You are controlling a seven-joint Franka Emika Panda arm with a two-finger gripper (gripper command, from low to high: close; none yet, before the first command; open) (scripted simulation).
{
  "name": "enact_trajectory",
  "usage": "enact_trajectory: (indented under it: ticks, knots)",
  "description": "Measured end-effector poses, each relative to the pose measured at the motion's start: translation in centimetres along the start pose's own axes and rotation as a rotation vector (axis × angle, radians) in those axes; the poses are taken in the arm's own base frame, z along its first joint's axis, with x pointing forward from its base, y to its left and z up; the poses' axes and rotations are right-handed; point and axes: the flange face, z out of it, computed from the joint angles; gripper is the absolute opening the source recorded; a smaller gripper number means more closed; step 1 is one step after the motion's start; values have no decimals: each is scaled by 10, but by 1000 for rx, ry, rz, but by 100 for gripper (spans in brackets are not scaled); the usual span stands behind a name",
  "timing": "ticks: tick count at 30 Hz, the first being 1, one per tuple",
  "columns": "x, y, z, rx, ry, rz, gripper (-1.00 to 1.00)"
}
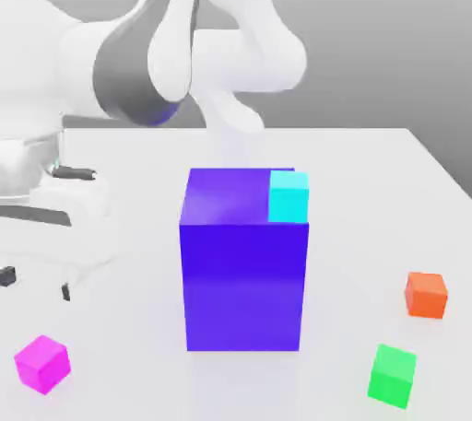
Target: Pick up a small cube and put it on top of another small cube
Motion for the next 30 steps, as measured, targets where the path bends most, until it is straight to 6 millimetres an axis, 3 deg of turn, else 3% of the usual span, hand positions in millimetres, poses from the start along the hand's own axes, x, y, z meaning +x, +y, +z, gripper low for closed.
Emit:
enact_trajectory:
  ticks: [4,8,9,16,21,25,30]
  knots:
    - [16,44,59,-100,-16,60,0]
    - [18,58,114,-120,-16,69,0]
    - [17,60,125,-120,-17,70,-100]
    - [17,60,126,-121,-18,71,-100]
    - [14,49,72,-120,-21,46,-100]
    - [-34,-2,65,-115,-40,-228,-100]
    - [-110,-60,59,-107,-65,-608,-100]
